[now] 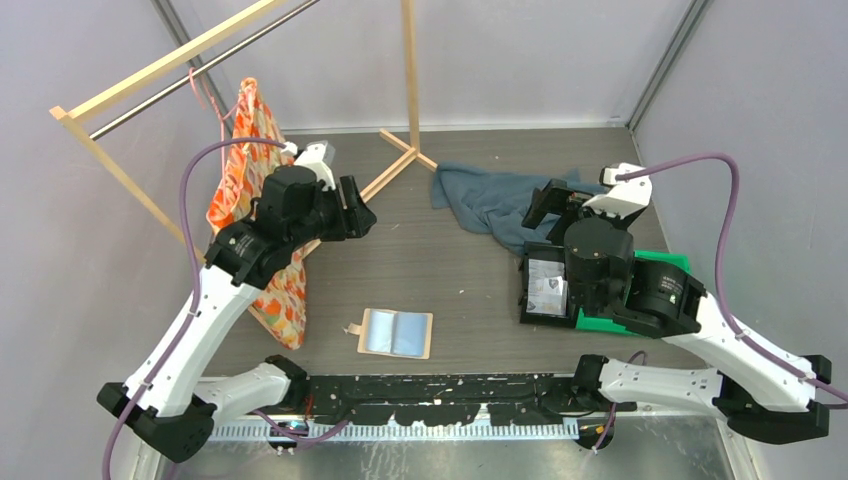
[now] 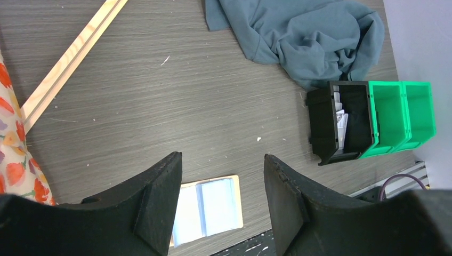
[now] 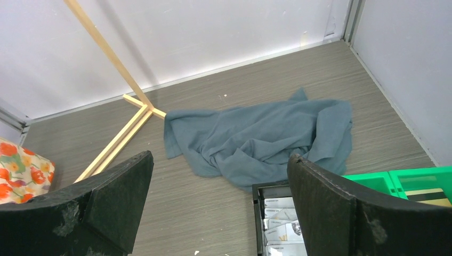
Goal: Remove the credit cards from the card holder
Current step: Reset both arms
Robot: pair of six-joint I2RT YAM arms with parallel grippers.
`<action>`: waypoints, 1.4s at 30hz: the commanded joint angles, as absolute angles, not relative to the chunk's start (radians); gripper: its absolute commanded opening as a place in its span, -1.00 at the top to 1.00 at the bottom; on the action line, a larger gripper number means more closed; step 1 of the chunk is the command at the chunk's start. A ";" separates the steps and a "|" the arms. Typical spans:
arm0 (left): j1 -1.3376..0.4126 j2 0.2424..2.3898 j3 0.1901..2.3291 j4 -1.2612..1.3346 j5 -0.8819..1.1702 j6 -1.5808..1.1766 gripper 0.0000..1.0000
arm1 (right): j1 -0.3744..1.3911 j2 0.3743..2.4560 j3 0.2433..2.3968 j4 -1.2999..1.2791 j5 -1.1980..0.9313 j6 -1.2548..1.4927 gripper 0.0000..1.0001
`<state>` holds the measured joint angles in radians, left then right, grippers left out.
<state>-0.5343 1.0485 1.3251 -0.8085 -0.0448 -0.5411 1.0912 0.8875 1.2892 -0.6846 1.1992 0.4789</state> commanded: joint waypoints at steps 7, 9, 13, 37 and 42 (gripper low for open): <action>-0.530 1.002 1.244 -0.673 -0.087 -0.525 -0.18 | 1.083 0.940 1.284 -0.672 1.139 0.449 -1.00; -0.530 0.980 1.197 -0.630 -0.086 -0.507 -0.19 | 1.079 0.980 1.287 -0.698 1.110 0.474 -1.00; -0.531 0.919 1.076 -0.558 -0.102 -0.474 -0.24 | 1.043 1.052 1.249 -0.722 0.976 0.556 -1.00; -0.531 0.941 0.918 -0.754 -0.167 -0.573 -0.48 | 0.653 0.985 0.913 -0.630 0.393 0.810 -1.00; -0.530 0.924 0.909 -0.761 -0.201 -0.603 -0.49 | 0.652 0.984 0.910 -0.630 0.401 0.843 -1.00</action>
<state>-0.5343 0.9466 0.8745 -0.7406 -0.1532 -0.5713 0.6571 0.9886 0.8753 -0.6319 0.3977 0.8089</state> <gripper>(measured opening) 0.743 0.996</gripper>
